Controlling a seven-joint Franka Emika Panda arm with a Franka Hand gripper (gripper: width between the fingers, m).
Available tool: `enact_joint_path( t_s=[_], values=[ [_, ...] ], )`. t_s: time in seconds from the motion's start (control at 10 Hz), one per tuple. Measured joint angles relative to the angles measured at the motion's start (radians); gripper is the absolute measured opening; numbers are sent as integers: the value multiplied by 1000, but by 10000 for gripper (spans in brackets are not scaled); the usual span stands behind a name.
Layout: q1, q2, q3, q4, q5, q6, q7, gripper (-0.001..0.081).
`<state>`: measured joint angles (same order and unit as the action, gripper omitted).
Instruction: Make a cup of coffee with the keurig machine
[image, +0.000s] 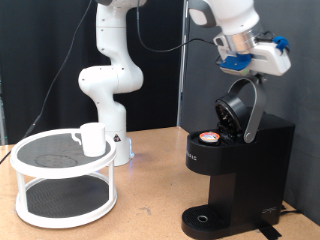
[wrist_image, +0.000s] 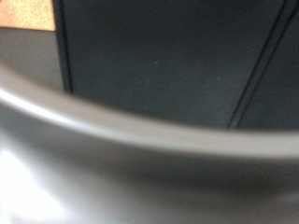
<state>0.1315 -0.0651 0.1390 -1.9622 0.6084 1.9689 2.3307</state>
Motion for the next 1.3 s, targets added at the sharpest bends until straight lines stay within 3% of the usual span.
enact_joint_path(
  t_s=[0.5, 1.3],
  values=[
    [-43, -124, -39, -140, 5, 46, -7, 0],
    [-132, -145, -91, -248, -150, 5, -6, 0]
  ],
)
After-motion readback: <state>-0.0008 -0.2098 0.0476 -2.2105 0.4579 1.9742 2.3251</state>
